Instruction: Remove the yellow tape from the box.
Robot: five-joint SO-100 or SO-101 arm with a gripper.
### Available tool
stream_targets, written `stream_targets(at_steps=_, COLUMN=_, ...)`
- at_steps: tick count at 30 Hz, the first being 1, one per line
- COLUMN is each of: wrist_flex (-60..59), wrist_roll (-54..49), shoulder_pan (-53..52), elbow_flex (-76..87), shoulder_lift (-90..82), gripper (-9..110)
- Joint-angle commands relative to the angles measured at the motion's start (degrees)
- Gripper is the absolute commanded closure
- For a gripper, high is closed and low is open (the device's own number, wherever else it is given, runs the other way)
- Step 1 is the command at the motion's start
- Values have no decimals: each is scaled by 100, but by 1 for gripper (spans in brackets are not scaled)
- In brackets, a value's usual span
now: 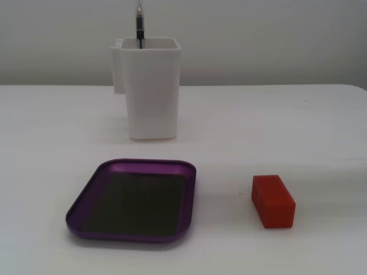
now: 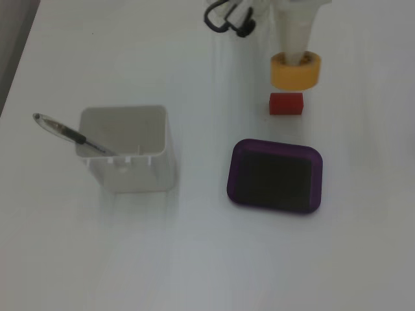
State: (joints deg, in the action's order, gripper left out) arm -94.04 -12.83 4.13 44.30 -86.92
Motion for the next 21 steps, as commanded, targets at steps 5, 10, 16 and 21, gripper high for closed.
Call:
stream_targets(at_steps=5, wrist_flex=501, wrist_roll=44, shoulder_pan=-554, elbow_flex=2092, shoulder_lift=-914, gripper=102)
stream_targets(at_steps=10, wrist_flex=1670, wrist_roll=26, shoulder_pan=-545, elbow_flex=4175, shoulder_lift=-1591, gripper=102)
stream_targets(at_steps=16, wrist_flex=2944, wrist_roll=9, shoulder_pan=-571, elbow_flex=6275, shoulder_lift=-2320, gripper=102)
stream_targets(at_steps=21, wrist_flex=3788, wrist_roll=-35, shoulder_pan=-580, elbow_flex=7330, shoulder_lift=-2470, gripper=102)
